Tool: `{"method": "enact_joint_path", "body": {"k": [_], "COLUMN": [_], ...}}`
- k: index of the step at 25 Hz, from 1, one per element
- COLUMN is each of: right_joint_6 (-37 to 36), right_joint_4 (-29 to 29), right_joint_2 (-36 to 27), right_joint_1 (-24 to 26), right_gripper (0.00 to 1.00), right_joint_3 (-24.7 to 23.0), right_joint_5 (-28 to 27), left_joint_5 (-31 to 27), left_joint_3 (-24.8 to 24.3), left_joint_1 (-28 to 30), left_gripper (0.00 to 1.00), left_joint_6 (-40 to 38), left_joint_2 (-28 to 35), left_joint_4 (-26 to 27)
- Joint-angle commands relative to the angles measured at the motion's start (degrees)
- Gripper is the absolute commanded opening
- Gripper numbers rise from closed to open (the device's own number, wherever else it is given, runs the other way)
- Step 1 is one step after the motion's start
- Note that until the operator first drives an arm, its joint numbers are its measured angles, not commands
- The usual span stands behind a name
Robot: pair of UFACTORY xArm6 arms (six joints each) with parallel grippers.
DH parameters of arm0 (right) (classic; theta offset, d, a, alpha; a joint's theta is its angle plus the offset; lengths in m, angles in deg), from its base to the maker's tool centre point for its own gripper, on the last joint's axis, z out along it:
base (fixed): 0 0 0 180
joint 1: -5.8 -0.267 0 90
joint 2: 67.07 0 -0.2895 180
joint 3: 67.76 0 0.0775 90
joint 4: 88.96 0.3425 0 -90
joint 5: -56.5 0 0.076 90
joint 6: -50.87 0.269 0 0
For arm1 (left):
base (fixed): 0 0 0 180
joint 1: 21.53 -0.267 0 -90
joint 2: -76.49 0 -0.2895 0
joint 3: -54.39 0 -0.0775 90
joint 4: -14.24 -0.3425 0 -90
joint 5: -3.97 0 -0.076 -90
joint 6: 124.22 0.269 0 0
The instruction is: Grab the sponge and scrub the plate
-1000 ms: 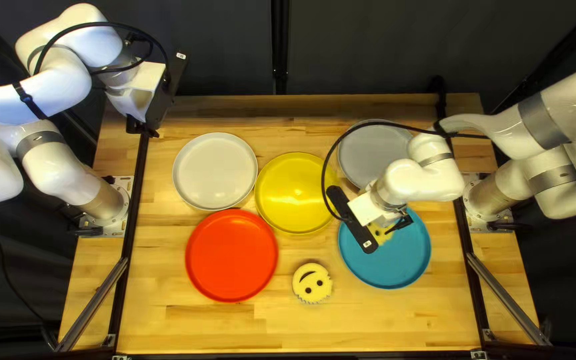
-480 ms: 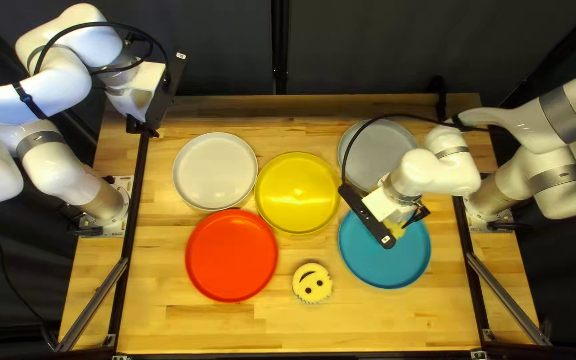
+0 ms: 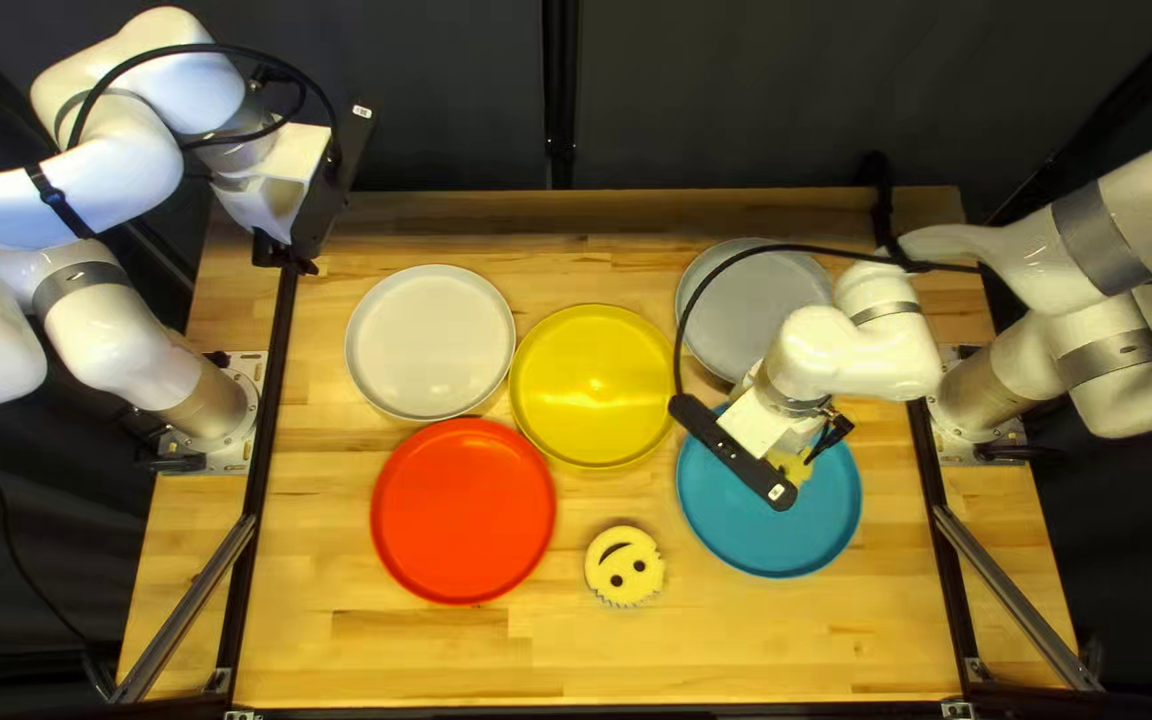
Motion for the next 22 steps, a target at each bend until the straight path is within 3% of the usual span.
{"method": "enact_joint_path", "body": {"k": [1, 7, 16, 22], "right_joint_6": [-0.1, -1.25, -0.39, 3.21], "right_joint_4": [-0.87, -0.36, 1.01, 1.19], "right_joint_2": [3.08, 3.43, -6.94, -10.93], "right_joint_1": [-0.81, -1.53, -2.47, -4.61], "right_gripper": [0.0, 0.0, 0.0, 0.0], "right_joint_3": [3.4, 2.07, -7.97, -11.43], "right_joint_5": [0.1, 1.33, -0.75, -1.66], "left_joint_5": [0.0, 0.0, 0.0, 0.0], "left_joint_3": [0.0, 0.0, 0.0, 0.0], "left_joint_1": [0.0, 0.0, 0.0, 0.0], "left_gripper": [1.0, 1.0, 1.0, 1.0], "left_joint_6": [0.0, 0.0, 0.0, 0.0], "left_joint_2": [0.0, 0.0, 0.0, 0.0], "left_joint_4": [0.0, 0.0, 0.0, 0.0]}}
